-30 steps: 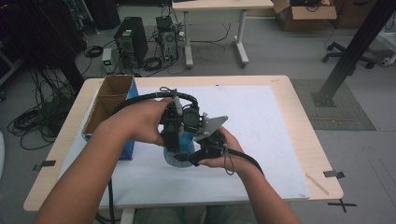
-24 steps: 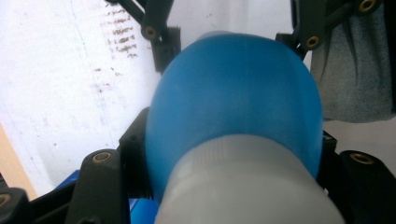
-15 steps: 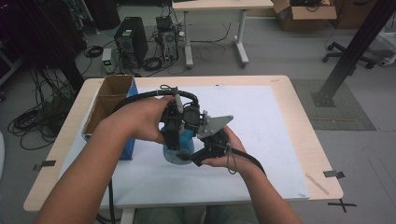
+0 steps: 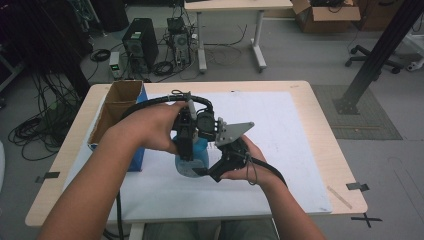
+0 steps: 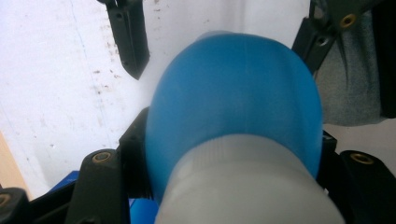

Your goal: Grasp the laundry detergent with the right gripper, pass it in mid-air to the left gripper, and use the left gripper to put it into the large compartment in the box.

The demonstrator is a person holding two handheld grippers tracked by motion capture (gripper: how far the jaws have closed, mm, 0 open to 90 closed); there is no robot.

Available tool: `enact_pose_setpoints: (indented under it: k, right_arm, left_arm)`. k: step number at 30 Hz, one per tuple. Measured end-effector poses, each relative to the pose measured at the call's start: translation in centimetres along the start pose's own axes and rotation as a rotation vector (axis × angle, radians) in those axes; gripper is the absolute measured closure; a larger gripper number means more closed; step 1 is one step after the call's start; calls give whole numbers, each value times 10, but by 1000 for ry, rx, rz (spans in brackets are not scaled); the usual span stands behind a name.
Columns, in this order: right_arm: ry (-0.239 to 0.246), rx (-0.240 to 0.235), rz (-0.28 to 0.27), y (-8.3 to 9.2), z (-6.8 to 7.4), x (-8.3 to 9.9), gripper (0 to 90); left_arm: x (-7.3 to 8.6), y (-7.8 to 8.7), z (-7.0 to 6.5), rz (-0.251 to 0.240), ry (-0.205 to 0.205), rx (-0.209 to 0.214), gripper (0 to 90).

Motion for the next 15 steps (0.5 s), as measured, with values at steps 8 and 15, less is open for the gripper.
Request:
enact_pose_setpoints:
  k: [8, 15]
  right_arm:
    - [-45, 15, -16, 15, -1, 5, 9]
    - [22, 57, 17, 43, -5, 10, 9]
  left_arm:
    - [2, 4, 3, -3, 25, 9, 386]
    - [4, 7, 8, 16, 63, 12, 385]
Point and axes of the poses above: each handheld gripper's, and its own axes: y roughly backward along the jaws, x roughly out of its underside, z roughly to its left, the point moved 2 cm from there along -y, roughly forward along the jaws, and after that the axes turned 11 degrees about z, right-handed, at the moved point
